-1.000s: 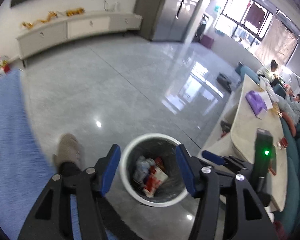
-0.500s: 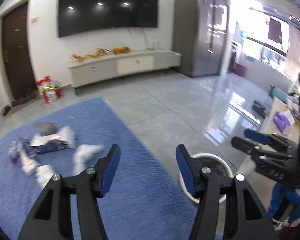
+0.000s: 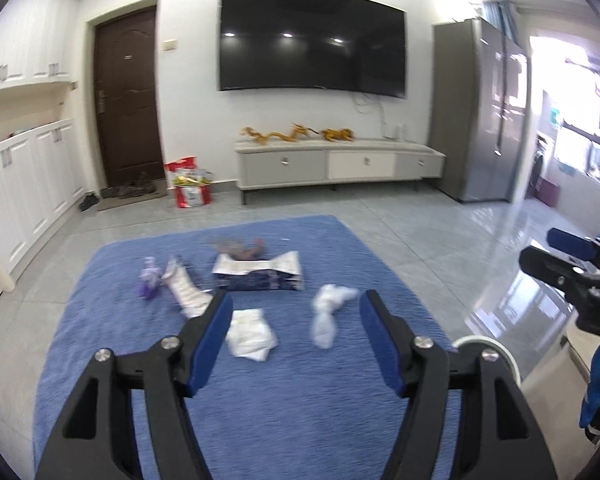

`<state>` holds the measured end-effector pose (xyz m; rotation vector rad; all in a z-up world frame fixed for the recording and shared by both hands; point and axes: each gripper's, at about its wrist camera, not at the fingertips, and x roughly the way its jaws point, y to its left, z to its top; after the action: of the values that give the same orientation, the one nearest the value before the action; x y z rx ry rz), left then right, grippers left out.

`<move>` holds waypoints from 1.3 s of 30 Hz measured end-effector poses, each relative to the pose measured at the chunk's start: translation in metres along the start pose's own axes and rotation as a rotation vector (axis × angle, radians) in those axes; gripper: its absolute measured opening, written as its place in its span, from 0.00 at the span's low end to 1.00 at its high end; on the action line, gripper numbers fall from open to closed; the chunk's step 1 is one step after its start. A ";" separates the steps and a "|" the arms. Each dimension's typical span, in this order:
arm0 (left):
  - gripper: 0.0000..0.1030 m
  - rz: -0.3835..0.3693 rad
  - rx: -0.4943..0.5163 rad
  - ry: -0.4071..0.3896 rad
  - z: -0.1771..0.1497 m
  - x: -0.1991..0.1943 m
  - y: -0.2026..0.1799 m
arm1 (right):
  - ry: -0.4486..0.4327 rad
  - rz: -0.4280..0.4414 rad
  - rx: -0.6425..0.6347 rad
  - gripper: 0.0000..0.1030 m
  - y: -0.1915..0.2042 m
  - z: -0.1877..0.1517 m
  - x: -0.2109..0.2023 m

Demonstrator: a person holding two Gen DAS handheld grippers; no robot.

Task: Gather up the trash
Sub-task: 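Move both tools back over the rug toward the tissues, then grasp the crumpled white tissue with the left tool while the right tool grasps the clear plastic bag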

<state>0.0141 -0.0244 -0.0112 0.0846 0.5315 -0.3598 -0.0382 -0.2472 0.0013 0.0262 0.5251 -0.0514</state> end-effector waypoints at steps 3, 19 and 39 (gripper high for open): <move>0.66 0.031 -0.042 -0.023 -0.005 -0.010 0.026 | -0.004 0.002 -0.028 0.95 0.021 0.007 -0.001; 0.67 0.095 -0.203 -0.074 -0.039 -0.041 0.133 | -0.043 0.042 -0.064 1.00 0.103 0.034 0.016; 0.69 -0.083 -0.250 0.166 -0.066 0.034 0.157 | 0.220 0.101 0.019 0.76 0.096 0.006 0.113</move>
<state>0.0657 0.1231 -0.0877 -0.1507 0.7423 -0.3665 0.0682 -0.1563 -0.0491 0.0776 0.7429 0.0456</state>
